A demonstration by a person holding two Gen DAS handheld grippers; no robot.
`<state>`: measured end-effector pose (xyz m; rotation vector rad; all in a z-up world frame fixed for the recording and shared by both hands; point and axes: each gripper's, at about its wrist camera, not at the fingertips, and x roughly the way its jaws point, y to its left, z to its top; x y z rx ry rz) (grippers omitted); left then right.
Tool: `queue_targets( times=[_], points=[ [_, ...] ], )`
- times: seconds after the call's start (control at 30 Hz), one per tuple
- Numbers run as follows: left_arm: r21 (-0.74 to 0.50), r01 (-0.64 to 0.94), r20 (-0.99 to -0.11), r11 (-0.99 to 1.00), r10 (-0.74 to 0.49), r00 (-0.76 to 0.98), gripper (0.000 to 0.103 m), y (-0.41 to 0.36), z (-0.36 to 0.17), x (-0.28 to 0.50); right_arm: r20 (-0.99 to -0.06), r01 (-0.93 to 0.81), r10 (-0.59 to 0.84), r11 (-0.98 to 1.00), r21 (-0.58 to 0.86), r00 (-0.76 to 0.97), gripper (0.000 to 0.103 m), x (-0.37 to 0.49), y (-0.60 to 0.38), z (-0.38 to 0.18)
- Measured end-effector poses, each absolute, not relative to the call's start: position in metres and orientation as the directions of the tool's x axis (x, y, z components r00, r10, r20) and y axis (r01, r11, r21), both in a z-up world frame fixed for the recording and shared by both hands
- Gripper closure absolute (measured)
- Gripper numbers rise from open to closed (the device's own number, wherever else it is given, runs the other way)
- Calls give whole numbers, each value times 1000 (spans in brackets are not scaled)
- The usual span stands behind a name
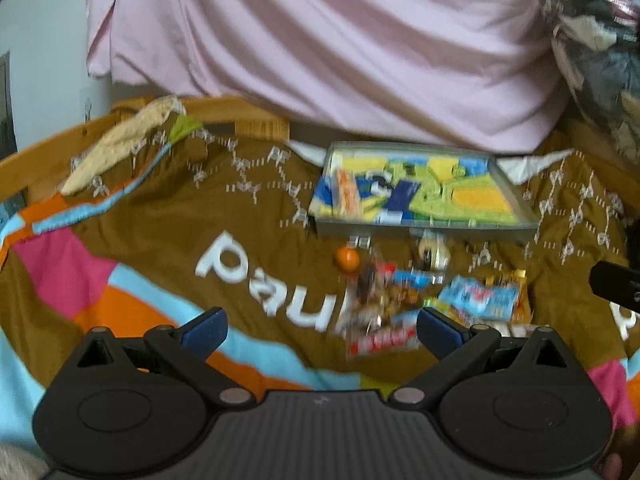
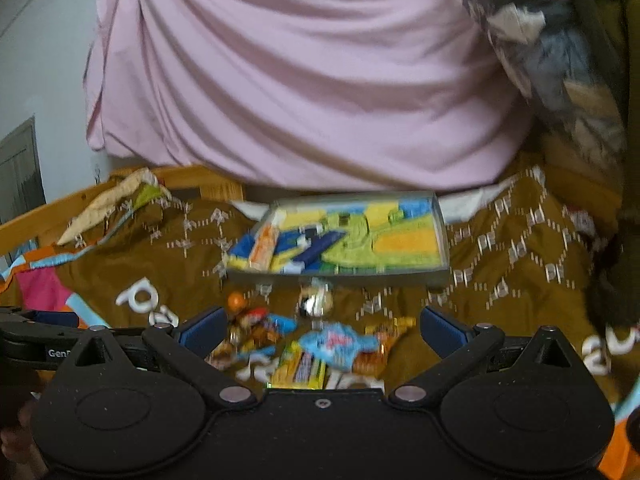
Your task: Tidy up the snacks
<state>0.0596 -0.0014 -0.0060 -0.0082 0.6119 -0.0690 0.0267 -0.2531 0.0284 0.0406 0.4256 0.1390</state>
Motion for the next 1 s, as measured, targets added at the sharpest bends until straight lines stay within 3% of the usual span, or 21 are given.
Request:
queue_targets(
  times=[0.37, 1.0],
  points=[
    [-29, 60, -645, 998, -65, 762, 0, -2, -18, 57, -550, -103, 107, 994, 38, 828, 1, 32, -249, 9],
    [-67, 200, -786, 977, -176, 593, 0, -13, -32, 119, -660, -122, 109, 992, 27, 744, 1, 62, -241, -6]
  ],
)
